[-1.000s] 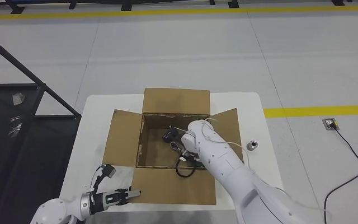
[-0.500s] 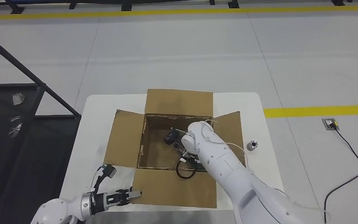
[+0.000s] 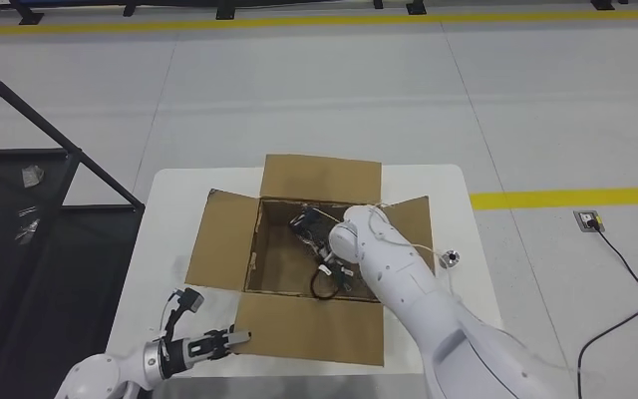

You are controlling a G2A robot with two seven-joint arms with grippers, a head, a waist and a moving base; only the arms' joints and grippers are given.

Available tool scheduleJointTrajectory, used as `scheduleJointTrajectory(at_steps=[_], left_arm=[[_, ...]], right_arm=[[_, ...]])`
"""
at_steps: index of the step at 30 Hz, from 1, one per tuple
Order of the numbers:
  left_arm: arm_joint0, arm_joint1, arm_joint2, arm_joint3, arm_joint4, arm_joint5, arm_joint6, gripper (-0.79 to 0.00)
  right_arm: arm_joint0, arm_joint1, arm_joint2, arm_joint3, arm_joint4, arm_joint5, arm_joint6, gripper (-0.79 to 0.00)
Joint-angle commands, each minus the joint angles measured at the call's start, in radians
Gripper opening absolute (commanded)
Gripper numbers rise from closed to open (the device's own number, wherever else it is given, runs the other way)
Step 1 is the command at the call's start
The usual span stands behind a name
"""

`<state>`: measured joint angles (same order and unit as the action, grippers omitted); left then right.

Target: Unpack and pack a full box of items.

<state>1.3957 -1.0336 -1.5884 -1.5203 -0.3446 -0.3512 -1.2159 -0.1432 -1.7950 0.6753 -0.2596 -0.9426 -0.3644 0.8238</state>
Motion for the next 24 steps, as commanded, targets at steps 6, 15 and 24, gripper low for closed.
scheduleJointTrajectory(at_steps=[6,15,24], left_arm=[[0.003,0.005,-0.008,-0.004,-0.016,0.005,0.033,-0.785],[0.007,0.01,-0.016,-0.015,-0.036,0.005,0.07,-0.785],[0.02,0.015,-0.025,-0.029,-0.046,0.004,0.09,-0.785]], right_arm=[[-0.009,0.052,0.036,-0.083,-0.01,-0.086,-0.085,-0.785],[-0.191,0.182,0.153,-0.525,-0.104,-0.087,-0.06,-0.785],[-0.699,0.319,0.451,-1.422,-0.274,0.062,0.069,-0.785]])
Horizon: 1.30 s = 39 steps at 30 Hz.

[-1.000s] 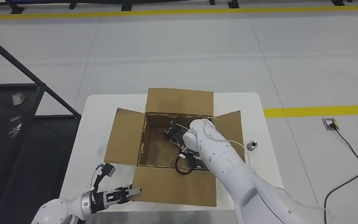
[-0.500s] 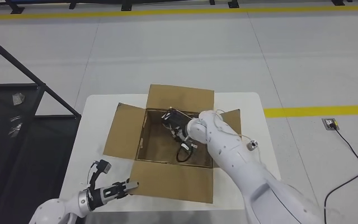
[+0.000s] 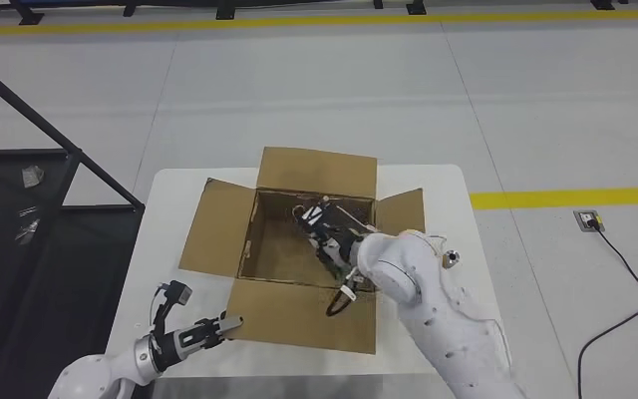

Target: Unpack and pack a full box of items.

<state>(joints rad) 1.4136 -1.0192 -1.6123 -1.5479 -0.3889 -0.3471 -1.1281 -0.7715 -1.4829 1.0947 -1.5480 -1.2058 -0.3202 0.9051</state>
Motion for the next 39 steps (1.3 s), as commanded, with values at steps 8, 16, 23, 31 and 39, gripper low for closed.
scheduleJointTrajectory(at_steps=[8,16,23,31,39], left_arm=[[0.014,0.005,-0.017,-0.008,-0.017,-0.009,0.031,-0.785],[0.027,0.009,-0.033,0.003,-0.039,-0.02,0.035,-0.785],[0.029,0.012,-0.017,0.006,-0.029,-0.019,0.027,-0.785],[0.011,0.013,0.015,0.0,0.002,-0.006,0.042,-0.785],[-0.005,0.014,0.034,-0.003,0.017,0.026,0.061,0.0]], right_arm=[[-0.103,0.011,0.054,-0.178,-0.033,0.056,-0.025,-0.785],[-0.194,0.028,0.144,-0.286,0.026,0.01,-0.148,-0.785],[-0.4,0.057,0.33,-0.528,0.033,0.043,-0.169,-0.785],[-0.619,0.075,0.575,-0.683,0.104,0.196,-0.104,-0.785],[-0.577,0.092,0.713,-0.411,0.242,0.259,0.003,-0.785]])
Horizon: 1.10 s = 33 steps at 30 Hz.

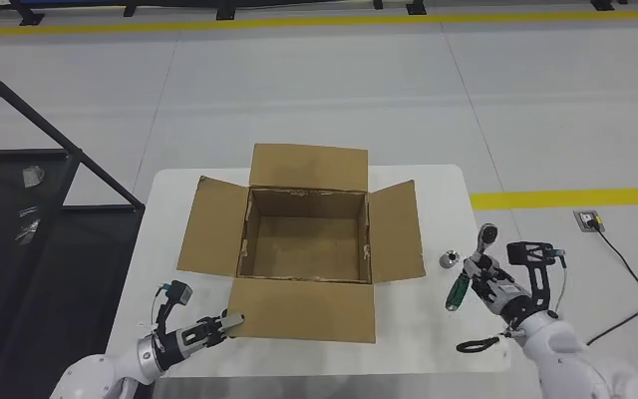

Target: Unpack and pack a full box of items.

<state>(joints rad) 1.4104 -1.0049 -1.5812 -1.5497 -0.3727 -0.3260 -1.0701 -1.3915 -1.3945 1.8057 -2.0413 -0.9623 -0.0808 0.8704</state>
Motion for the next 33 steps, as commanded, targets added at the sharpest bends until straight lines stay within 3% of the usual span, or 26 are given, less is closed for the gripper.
scheduleJointTrajectory(at_steps=[1,6,10,30,31,33], left_arm=[[-0.002,0.0,0.005,-0.003,0.002,0.007,0.004,0.0],[0.007,0.003,0.001,-0.003,-0.008,0.01,0.007,0.0],[0.016,0.005,-0.007,0.002,-0.018,0.005,0.007,0.0],[0.031,0.011,-0.008,-0.004,-0.028,0.0,0.023,0.0],[0.032,0.011,-0.009,-0.004,-0.03,0.0,0.023,0.0],[0.031,0.012,-0.01,-0.007,-0.03,0.002,0.025,0.0]], right_arm=[[0.08,0.007,-0.002,0.149,-0.002,0.03,0.067,-0.785],[0.26,0.024,-0.011,0.454,0.015,0.013,0.138,-0.785],[0.359,0.036,-0.018,0.613,-0.024,0.043,0.151,-0.785],[0.475,0.073,-0.075,0.853,-0.044,0.045,0.197,-0.785],[0.478,0.074,-0.078,0.862,-0.041,0.045,0.196,-0.757],[0.482,0.077,-0.083,0.873,-0.038,0.047,0.191,-0.566]])
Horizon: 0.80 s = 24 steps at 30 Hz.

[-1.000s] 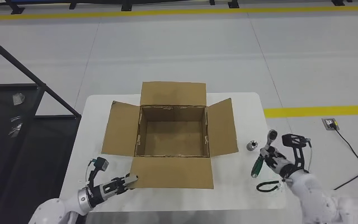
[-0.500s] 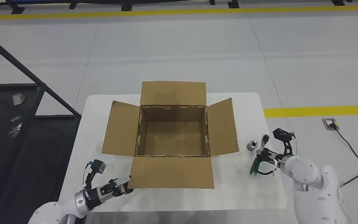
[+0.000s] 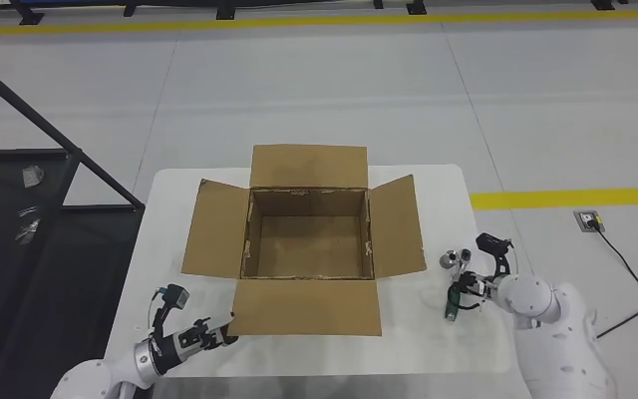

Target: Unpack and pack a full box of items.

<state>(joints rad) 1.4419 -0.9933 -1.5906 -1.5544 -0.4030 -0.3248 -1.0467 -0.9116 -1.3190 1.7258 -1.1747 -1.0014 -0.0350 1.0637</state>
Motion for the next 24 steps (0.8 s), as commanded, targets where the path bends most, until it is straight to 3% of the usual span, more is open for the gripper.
scheduleJointTrajectory(at_steps=[1,6,12,18,21,24], left_arm=[[-0.001,0.001,-0.001,-0.004,0.002,0.002,0.001,0.0],[-0.005,0.002,0.002,-0.015,0.006,0.006,0.005,0.0],[-0.005,0.003,0.008,-0.016,0.009,0.005,0.01,0.0],[-0.003,0.004,0.012,-0.015,0.008,0.002,0.016,0.0],[0.0,0.005,0.013,-0.014,0.006,-0.002,0.019,0.0],[0.003,0.005,0.014,-0.015,0.005,-0.007,0.02,0.0]], right_arm=[[0.003,0.003,-0.004,0.01,0.002,0.001,-0.004,-0.517],[-0.011,0.011,0.001,-0.004,0.014,0.01,-0.024,-0.397],[-0.102,0.019,0.054,-0.182,0.07,0.057,-0.122,-0.006],[-0.252,0.016,0.095,-0.481,0.183,0.063,-0.266,0.0],[-0.299,0.015,0.089,-0.587,0.305,-0.051,-0.296,0.0],[-0.286,0.022,0.068,-0.617,0.454,-0.23,-0.233,0.0]])
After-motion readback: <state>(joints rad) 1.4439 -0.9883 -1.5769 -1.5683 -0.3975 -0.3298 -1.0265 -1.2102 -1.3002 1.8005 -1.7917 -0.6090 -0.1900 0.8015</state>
